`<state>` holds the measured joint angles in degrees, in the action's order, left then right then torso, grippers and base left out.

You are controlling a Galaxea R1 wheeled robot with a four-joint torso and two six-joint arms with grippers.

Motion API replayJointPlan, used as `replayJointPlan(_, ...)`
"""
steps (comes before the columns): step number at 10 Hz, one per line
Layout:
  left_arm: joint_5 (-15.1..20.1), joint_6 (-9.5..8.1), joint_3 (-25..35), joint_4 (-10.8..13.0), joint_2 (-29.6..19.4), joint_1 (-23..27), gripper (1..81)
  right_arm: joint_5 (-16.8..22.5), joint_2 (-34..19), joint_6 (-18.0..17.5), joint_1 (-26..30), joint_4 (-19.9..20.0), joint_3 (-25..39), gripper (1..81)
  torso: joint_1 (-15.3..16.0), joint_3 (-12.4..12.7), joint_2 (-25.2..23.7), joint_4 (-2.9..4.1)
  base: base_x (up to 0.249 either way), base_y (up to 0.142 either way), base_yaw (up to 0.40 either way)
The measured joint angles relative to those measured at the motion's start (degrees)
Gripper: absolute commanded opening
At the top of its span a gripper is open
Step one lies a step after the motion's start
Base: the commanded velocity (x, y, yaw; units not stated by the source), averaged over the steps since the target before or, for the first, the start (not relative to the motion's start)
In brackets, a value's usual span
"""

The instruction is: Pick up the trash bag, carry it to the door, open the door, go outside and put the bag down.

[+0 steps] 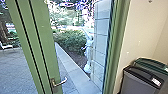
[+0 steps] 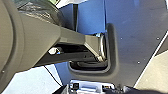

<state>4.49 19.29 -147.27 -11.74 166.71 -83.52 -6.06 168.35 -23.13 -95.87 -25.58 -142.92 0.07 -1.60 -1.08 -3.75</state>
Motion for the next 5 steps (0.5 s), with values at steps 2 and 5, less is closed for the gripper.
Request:
replayJointPlan(2,0.2,0.0,0.0,0.0,0.1,0.1,1.0,-0.3,0.6,0.0,0.1,0.0,-0.2,81.1,0.0,0.0,0.0,0.0,0.0,0.0,0.231)
replayJointPlan(5,0.1,0.0,-0.1,0.0,0.1,0.1,1.0,-0.1,1.8,0.0,0.2,-0.2,-3.0,81.1,0.0,0.0,0.0,0.0,0.0,0.0,0.244)
